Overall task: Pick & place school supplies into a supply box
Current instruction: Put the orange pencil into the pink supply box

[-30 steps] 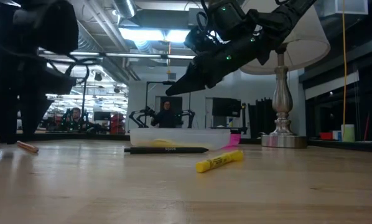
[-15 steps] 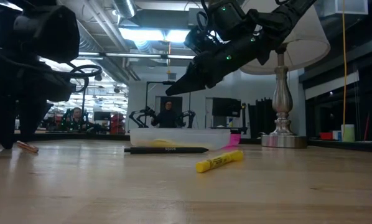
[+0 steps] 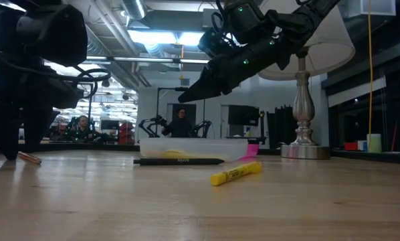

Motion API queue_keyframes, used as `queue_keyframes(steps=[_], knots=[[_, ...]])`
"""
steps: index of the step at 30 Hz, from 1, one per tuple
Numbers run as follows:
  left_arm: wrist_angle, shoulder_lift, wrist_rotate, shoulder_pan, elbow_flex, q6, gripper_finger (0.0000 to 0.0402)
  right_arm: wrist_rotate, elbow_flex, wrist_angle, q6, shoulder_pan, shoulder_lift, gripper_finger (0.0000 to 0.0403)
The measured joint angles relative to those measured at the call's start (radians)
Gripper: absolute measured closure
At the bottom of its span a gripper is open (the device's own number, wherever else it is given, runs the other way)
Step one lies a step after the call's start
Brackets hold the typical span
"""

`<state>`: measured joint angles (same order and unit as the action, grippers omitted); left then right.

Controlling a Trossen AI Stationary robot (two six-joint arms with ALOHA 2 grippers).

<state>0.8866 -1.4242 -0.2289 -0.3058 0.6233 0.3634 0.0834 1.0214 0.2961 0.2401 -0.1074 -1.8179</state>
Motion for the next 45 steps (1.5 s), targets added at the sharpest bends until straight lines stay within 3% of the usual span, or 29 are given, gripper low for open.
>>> queue_keyframes(steps=[12,19,38,45], knots=[[-0.044,0.000,0.006,0.001,0.002,-0.035,0.0240,0.027,0.000,0.005,0.000,0.000,0.000,0.0394],[-0.080,-0.008,0.022,0.001,0.004,-0.052,0.0245,0.027,0.000,0.009,0.000,0.004,0.000,0.0383],[-0.139,-0.055,0.057,0.001,0.019,-0.099,0.0323,0.095,0.000,0.047,0.004,0.020,0.000,0.0377],[-0.272,-0.063,0.051,0.014,0.052,-0.146,0.0372,0.095,0.000,0.051,0.004,0.020,0.000,0.0377]])
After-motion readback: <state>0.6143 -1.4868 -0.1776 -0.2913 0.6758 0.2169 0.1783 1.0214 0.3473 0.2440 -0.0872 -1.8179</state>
